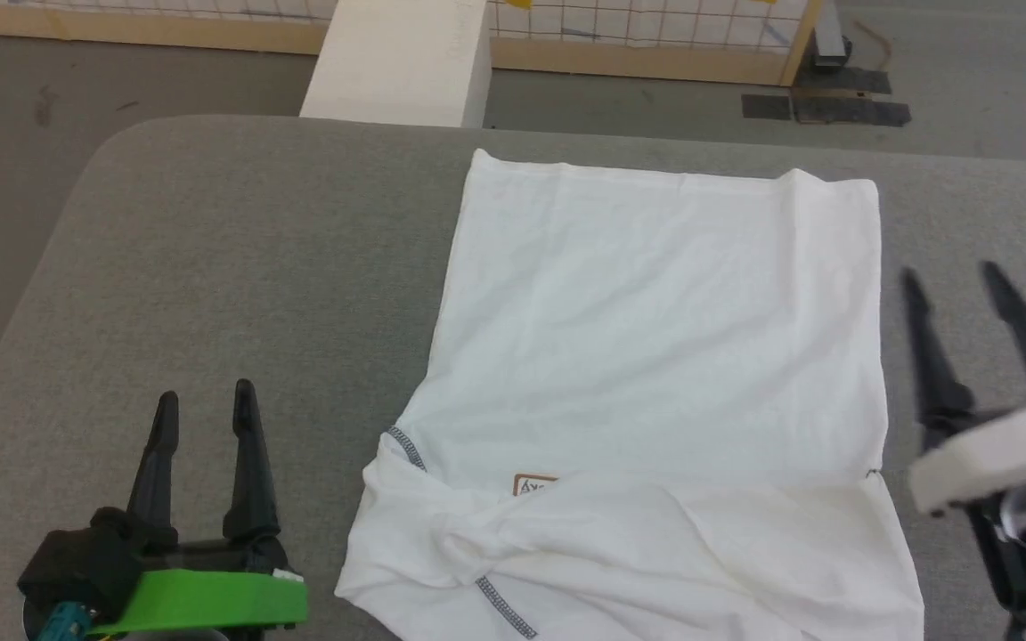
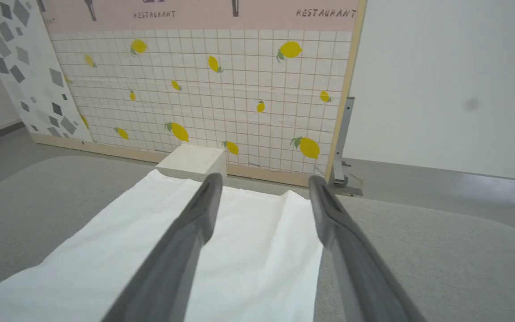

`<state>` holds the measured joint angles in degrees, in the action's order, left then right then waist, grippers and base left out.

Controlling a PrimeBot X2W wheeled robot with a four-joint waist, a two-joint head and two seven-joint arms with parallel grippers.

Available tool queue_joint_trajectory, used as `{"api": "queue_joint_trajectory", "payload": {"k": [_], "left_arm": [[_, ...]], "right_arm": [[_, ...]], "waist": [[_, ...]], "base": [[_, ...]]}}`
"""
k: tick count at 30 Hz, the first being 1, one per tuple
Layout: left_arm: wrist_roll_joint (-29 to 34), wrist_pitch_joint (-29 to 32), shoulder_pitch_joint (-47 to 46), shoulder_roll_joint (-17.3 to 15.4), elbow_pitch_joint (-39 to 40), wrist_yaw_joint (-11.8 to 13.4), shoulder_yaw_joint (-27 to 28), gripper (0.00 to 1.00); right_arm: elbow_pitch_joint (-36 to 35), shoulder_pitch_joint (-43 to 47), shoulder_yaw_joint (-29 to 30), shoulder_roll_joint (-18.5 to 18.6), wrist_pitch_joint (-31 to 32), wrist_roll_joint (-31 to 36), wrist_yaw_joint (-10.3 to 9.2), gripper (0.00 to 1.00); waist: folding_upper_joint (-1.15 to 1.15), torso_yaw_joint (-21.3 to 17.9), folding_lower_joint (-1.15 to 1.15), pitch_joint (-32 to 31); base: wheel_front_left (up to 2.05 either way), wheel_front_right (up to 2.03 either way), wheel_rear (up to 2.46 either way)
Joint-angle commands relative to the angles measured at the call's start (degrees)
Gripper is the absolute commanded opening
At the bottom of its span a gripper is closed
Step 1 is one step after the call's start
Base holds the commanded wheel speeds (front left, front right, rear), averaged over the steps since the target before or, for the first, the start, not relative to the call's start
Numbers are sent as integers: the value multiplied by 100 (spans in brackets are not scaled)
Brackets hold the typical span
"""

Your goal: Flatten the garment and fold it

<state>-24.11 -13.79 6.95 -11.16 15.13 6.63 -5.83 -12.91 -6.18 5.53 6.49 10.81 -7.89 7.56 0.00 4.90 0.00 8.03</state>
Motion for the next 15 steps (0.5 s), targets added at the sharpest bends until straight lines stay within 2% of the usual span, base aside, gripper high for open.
{"api": "queue_joint_trajectory", "payload": {"k": [1,5,8,15], "left_arm": [[77,-51,-27,-16,-40,-39,-24,100],[177,-78,48,9,-169,-100,-127,100],[228,-95,125,31,-236,-120,-129,100],[369,-112,182,31,-307,-163,-100,100]], "right_arm": [[-80,221,240,-129,-231,171,-8,100],[-168,728,926,-339,-839,454,-8,100],[75,1033,1304,-357,-1209,31,-8,100],[611,1203,1253,-359,-1747,-315,-8,100]], "waist": [[0,-90,0,33],[0,-149,0,49],[0,-184,0,57],[0,-261,0,90]], "base": [[0,0,0],[0,0,0],[0,0,0],[0,0,0]]}}
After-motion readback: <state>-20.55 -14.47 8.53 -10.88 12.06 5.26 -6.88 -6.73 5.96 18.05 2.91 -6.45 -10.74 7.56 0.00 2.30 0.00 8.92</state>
